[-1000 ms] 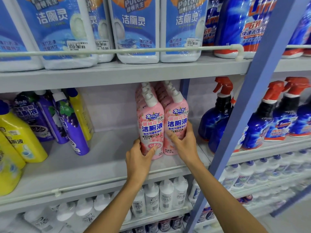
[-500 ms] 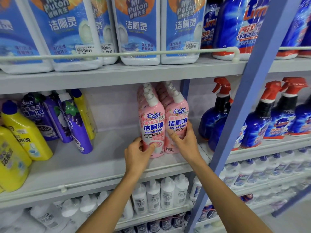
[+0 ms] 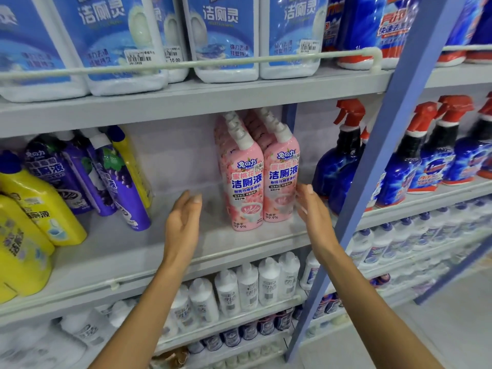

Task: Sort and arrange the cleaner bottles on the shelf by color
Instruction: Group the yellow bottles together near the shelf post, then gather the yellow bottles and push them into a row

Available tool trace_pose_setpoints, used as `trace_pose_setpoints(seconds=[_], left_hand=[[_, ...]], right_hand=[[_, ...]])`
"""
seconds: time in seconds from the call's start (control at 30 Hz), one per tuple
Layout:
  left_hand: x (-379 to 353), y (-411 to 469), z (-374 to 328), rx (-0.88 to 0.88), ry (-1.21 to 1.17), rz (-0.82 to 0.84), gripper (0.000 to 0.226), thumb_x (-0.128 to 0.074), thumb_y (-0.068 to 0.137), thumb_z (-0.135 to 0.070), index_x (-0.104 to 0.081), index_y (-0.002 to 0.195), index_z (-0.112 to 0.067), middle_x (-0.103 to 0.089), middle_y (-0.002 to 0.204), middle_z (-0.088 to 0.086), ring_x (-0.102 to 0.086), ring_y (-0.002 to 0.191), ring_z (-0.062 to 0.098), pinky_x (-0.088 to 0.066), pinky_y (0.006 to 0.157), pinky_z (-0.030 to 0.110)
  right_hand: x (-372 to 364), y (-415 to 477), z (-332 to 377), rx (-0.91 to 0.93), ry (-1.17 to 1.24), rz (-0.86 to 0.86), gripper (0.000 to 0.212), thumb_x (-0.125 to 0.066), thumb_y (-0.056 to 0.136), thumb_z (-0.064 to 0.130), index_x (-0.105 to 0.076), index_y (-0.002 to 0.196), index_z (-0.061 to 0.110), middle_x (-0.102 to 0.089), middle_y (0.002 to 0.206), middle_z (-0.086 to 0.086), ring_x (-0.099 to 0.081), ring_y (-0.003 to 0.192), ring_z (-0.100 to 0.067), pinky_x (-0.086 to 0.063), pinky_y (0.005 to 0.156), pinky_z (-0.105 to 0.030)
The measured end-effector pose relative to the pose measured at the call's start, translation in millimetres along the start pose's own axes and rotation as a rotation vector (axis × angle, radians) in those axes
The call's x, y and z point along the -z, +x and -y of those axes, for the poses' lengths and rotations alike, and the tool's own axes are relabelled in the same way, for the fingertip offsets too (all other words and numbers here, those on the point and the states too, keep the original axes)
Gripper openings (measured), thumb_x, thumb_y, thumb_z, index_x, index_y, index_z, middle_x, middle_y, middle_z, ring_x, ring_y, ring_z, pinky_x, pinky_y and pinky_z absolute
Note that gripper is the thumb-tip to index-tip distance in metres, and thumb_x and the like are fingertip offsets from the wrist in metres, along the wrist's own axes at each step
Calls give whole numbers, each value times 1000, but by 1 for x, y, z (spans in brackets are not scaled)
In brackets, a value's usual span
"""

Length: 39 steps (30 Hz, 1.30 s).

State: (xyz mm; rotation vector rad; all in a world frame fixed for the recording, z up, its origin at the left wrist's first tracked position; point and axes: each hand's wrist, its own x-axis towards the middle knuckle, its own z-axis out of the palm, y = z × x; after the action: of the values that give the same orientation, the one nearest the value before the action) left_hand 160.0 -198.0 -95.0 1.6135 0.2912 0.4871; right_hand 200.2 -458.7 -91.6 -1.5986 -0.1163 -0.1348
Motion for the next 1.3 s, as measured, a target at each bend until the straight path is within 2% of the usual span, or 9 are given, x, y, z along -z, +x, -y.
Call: trace_pose_setpoints(seconds=[0.1,0.3,0.47,0.67,0.77,1.0,1.07,1.17,1.3], left_hand=[[34,-8,-2,-21,-47,12,56,-62,101,-32,-44,152,-14,-62,126,-18,-58,124,-6,-45,97,9],[134,-38,-9,-79,-65,-12,64,-67,91,-45,-51,148,-22,-60,144,-6,-59,126,-3,-47,105,20],[233,-57,-1,-84,-48,-128,67,-70,89,-47,-49,150,-30,-56,148,-8,-54,133,2,-44,110,29],[313,-76,-5,-76,-19,-291,62,-69,94,-32,-48,151,-20,-58,145,0,-56,134,12,-46,101,23],[339,-70,-11,-93,6,-364,63,-70,90,-36,-52,148,-18,-61,141,3,-59,130,14,-48,105,29],[363,-28,-32,-102,63,-391,42,-75,89,-36,-60,128,-36,-65,127,-12,-61,120,1,-49,101,24],[357,-13,-37,-116,99,-353,37,-79,89,-32,-59,117,-44,-69,109,-26,-63,105,-12,-52,91,18],[350,5,-34,-103,138,-351,54,-84,82,-38,-58,129,-41,-71,107,-29,-65,103,-10,-55,94,31],[350,14,-27,-93,113,-347,80,-86,68,-57,-55,139,-37,-72,118,-18,-67,111,0,-56,99,38]], right_hand=[[-6,-28,4,-14,58,-27,57,-30,102,62,-51,146,32,-59,139,20,-52,130,6,-38,116,-31],[-56,-77,33,24,41,-23,78,-44,80,89,-54,137,37,-64,129,27,-59,124,6,-44,109,-30],[-137,-103,46,61,112,15,58,-41,99,56,-54,145,24,-62,140,10,-60,127,-4,-47,112,-38],[-239,-133,44,38,117,176,39,-42,102,56,-58,129,33,-63,137,11,-60,127,-7,-47,113,-45],[-284,-136,54,43,114,273,29,-39,107,52,-60,123,41,-68,127,20,-61,124,-2,-47,112,-40],[-378,-101,88,131,80,403,67,-49,94,71,-56,143,25,-61,142,8,-55,133,-7,-43,117,-42],[-403,-82,95,167,40,418,62,-48,97,66,-56,143,25,-61,140,9,-54,132,-8,-42,113,-27],[-430,-70,101,222,37,460,44,-52,105,43,-55,142,21,-62,125,15,-60,114,3,-39,83,3],[-452,-87,82,316,-21,585,55,-55,101,49,-48,150,25,-53,147,14,-50,132,4,-43,106,-15]])
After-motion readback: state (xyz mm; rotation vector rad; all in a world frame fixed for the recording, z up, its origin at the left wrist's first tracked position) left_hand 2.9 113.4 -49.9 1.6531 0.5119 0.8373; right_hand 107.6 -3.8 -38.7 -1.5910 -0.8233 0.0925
